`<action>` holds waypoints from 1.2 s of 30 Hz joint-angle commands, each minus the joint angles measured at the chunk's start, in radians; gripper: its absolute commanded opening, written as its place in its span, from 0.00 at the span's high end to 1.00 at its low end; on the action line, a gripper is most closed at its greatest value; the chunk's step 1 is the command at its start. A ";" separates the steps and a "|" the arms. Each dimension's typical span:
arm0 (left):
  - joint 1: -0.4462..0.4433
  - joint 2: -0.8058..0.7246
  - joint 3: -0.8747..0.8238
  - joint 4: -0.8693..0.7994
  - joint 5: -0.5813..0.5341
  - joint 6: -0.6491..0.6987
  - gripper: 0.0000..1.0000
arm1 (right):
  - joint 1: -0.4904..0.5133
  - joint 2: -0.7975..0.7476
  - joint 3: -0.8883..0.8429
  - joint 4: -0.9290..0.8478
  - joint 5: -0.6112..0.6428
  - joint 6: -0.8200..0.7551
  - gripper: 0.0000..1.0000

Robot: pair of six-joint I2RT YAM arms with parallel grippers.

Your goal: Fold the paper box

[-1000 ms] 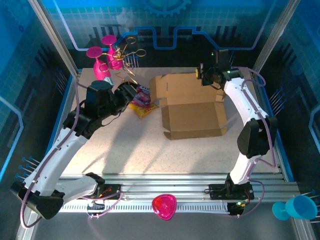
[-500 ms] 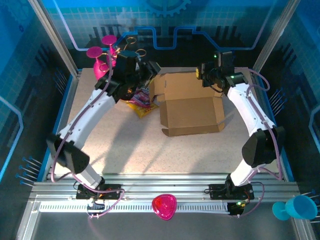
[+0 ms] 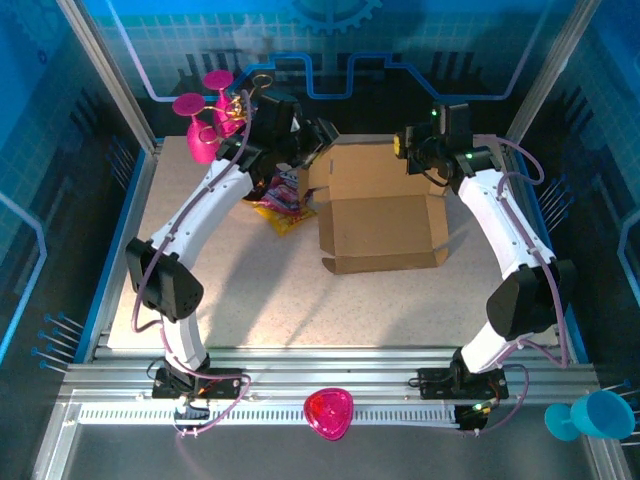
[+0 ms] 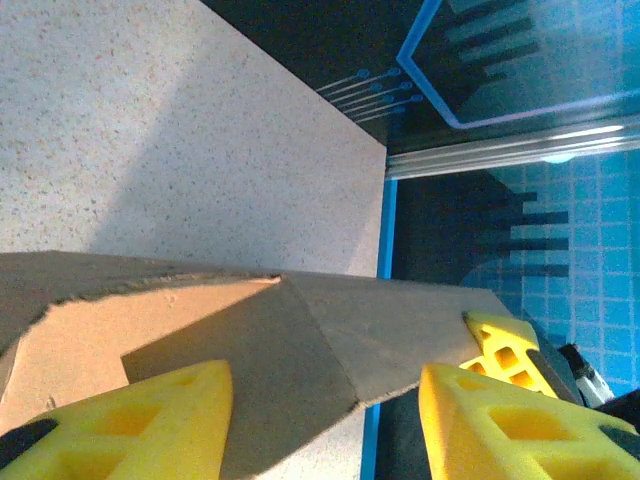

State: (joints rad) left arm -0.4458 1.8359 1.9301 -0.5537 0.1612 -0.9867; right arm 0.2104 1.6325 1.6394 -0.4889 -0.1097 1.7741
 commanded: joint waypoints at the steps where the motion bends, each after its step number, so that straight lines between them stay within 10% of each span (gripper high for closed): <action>1: -0.014 0.017 0.033 -0.013 0.040 0.001 0.47 | 0.005 -0.024 -0.010 0.005 -0.004 0.019 1.00; 18: -0.022 0.099 0.083 0.008 0.067 -0.077 0.59 | 0.017 -0.043 -0.066 0.052 -0.018 0.024 1.00; 28: -0.021 0.120 0.070 -0.002 0.062 -0.087 0.99 | 0.020 -0.055 -0.125 0.098 -0.030 -0.003 1.00; 33: -0.018 0.103 0.012 0.029 0.068 -0.114 1.00 | 0.005 -0.074 -0.190 0.185 -0.060 -0.053 1.00; 36: -0.013 0.084 -0.023 0.055 0.067 -0.141 1.00 | -0.011 -0.111 -0.266 0.273 -0.074 -0.089 0.77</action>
State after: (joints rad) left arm -0.4591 1.9438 1.9408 -0.5304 0.2035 -1.1053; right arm 0.2062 1.5818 1.4273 -0.3248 -0.1272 1.7401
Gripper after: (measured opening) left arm 0.046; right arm 0.186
